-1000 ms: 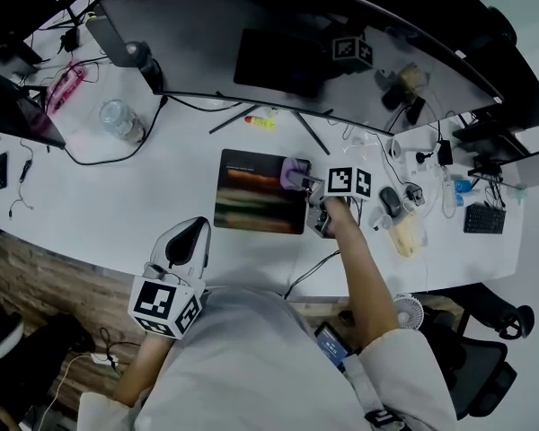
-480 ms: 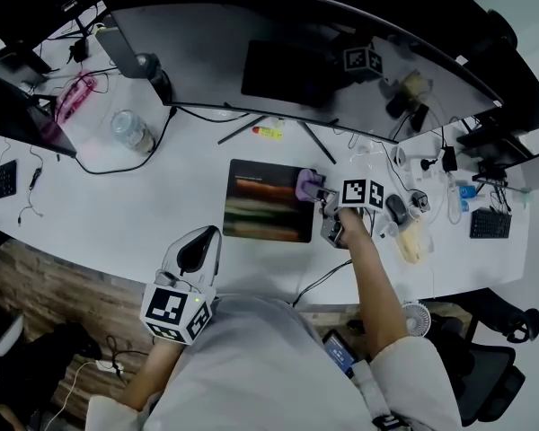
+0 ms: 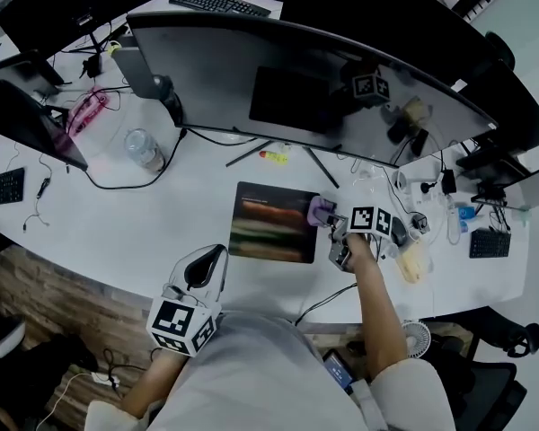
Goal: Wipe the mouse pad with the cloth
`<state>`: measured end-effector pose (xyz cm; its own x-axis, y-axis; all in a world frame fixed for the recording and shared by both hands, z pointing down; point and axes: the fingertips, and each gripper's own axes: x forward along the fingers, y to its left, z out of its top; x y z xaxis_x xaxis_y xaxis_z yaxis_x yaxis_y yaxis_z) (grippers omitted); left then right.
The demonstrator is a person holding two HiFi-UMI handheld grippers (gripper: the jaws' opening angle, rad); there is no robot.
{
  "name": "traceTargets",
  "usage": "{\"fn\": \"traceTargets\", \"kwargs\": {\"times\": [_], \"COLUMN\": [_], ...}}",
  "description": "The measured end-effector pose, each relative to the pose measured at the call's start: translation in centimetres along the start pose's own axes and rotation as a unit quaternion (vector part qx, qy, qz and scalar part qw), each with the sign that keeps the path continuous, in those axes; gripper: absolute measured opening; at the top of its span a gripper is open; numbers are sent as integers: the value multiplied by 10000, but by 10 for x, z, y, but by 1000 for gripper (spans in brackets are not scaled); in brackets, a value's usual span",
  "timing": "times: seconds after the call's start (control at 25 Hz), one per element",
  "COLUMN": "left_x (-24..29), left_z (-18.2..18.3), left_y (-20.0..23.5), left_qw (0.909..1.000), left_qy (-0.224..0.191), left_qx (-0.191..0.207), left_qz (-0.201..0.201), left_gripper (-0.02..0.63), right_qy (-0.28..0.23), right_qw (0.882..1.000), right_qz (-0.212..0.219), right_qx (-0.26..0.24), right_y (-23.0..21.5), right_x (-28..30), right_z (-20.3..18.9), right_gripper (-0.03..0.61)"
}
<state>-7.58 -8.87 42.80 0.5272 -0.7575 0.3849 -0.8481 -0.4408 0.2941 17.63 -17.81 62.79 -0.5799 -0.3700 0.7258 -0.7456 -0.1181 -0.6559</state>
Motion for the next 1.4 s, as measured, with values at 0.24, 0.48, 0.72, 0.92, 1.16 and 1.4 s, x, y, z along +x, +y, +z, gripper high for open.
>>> {"fn": "traceTargets", "kwargs": {"times": [0.24, 0.48, 0.72, 0.92, 1.16, 1.4], "left_x": [-5, -9, -14, -17, -21, -22], "left_z": [3, 4, 3, 3, 5, 4], "left_y": [0, -2, -4, -1, -1, 2], "left_qw": [10000, 9999, 9998, 9997, 9996, 9996], "left_qy": [-64, -158, -201, -248, -272, -255], "left_qx": [18, -9, -31, -35, -26, -51], "left_qz": [-7, 0, 23, 69, 100, 121], "left_gripper": [0, 0, 0, 0, 0, 0], "right_qy": [-4, -38, 20, 195, 363, 560], "right_qw": [10000, 9999, 9982, 9961, 9935, 9907], "right_qz": [-84, 103, 553, 813, 1028, 1176], "right_qx": [-40, -100, -219, -264, -319, -403], "right_y": [0, 19, 61, 89, 113, 136], "right_x": [-3, -7, 6, 27, 49, 68], "right_z": [-4, -11, -28, -46, -63, -81], "right_gripper": [213, 212, 213, 212, 213, 213]}}
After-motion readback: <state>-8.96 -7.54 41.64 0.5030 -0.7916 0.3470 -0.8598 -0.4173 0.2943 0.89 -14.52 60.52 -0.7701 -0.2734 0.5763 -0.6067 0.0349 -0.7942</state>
